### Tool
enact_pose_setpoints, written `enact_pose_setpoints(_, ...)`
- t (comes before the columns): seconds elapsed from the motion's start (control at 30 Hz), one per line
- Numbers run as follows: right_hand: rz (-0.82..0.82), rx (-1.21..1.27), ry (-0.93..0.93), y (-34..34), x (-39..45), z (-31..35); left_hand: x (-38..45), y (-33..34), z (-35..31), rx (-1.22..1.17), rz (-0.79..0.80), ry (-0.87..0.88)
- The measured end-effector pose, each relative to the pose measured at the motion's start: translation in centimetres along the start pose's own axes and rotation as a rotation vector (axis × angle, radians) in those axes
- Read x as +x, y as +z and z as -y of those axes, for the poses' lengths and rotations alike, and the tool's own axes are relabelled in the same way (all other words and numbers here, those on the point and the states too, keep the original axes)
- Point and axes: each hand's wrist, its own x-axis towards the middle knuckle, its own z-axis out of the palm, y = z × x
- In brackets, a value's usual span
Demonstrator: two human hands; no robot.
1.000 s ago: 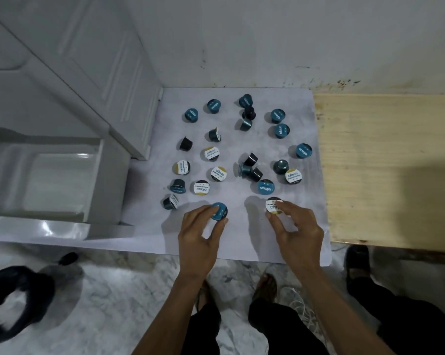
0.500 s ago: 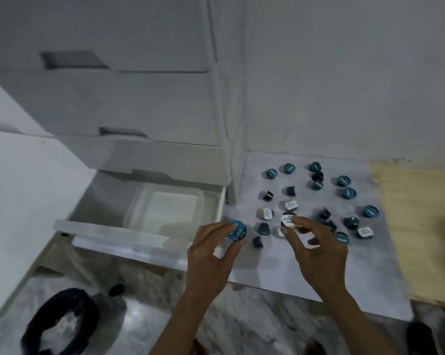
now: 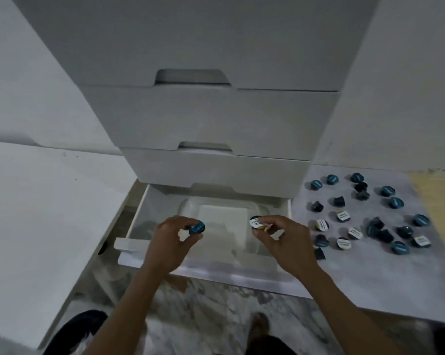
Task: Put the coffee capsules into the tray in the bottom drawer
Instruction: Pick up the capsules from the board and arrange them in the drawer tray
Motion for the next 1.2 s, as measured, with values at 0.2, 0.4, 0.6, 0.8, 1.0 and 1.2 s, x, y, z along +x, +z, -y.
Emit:
enact_pose_setpoints(0.2,0.273,-0.078,0.064,6.1,5.0,-2.2,5.8,0.2,4.9,0.134,0.306,-0.033)
enact_pose_setpoints(0.4,0.646,-0.274,0.122,10.7,7.9,-5.8,9.6,2.6,8.1,0.236,0.605,0.028)
enact_pose_setpoints(0.6,0.855,-0.350,0.094,13.5,9.1,-6.5,11.2,4.4,9.6,0.276,0.751,0.012)
enact_pose_setpoints(0.8,0.914,-0.377,0.033,15.1,8.5,-6.8,11.2,5.2,11.1,0.308,0.792,0.053)
enact_pose_setpoints(1.0,0.944,-0.371,0.067,15.5,8.0,-7.3,11.1,5.7,11.7,0.374,0.861,0.103)
enact_pose_setpoints(1.2,0.951,-0.358,0.119,15.7,8.1,-7.2,11.4,6.0,11.7,0.379,0.901,0.110)
